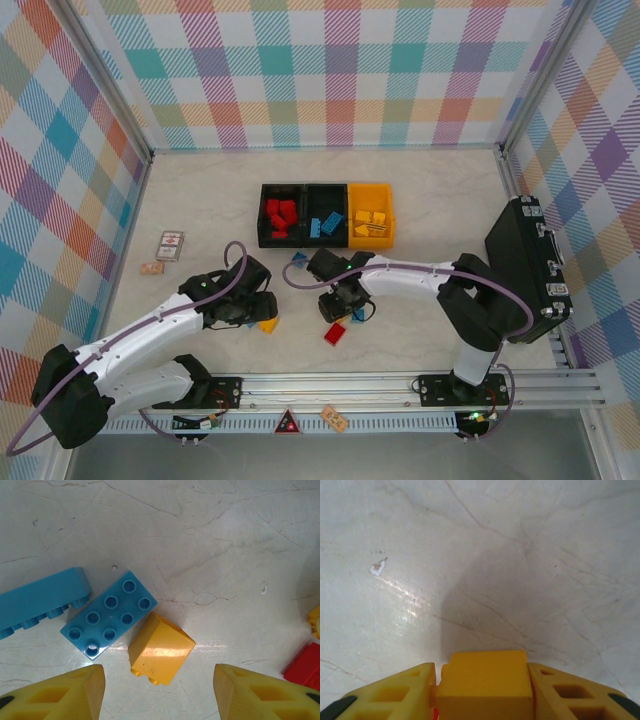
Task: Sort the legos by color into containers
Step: Pick up the lego from the bottom-center of the table, then place the lego in the container.
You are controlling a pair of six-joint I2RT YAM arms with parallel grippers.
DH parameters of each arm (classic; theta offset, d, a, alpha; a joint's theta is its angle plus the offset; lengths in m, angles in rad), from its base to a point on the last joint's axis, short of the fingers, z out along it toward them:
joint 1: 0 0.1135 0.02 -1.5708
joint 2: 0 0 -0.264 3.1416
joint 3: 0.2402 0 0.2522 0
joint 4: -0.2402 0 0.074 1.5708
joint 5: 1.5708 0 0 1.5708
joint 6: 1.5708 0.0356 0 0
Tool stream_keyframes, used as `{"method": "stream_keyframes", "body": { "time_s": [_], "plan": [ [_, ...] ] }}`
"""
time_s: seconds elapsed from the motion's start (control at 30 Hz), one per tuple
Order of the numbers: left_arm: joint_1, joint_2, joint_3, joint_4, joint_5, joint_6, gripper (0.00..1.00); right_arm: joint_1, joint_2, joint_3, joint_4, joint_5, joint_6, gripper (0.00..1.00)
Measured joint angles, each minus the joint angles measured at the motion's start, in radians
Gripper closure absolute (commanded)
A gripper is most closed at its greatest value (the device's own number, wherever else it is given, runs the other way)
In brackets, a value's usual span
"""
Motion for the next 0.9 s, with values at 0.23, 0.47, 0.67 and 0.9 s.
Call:
{"method": "stream_keyframes", "body": {
  "time_s": [0.23, 0.47, 0.67, 0.9],
  "plan": [
    [0.000, 0.013, 0.000, 0.027, 0.012, -0.002, 0.41, -0.032, -0.040, 0.050, 0.000, 0.032, 0.001, 0.62],
    [0.000, 0.070, 0.022, 0.077, 0.030, -0.002, 0.41, -0.192, -0.122, 0.118, 0.005, 0.032, 0.002, 0.62],
    [0.000, 0.128, 0.075, 0.148, 0.053, -0.001, 0.41, -0.350, -0.121, 0.195, 0.006, 0.039, 0.005, 0.62],
    [0.000, 0.211, 0.145, 0.225, 0.078, -0.001, 0.41, -0.473, 0.029, 0.383, 0.010, 0.051, 0.022, 0.62]
  ]
}}
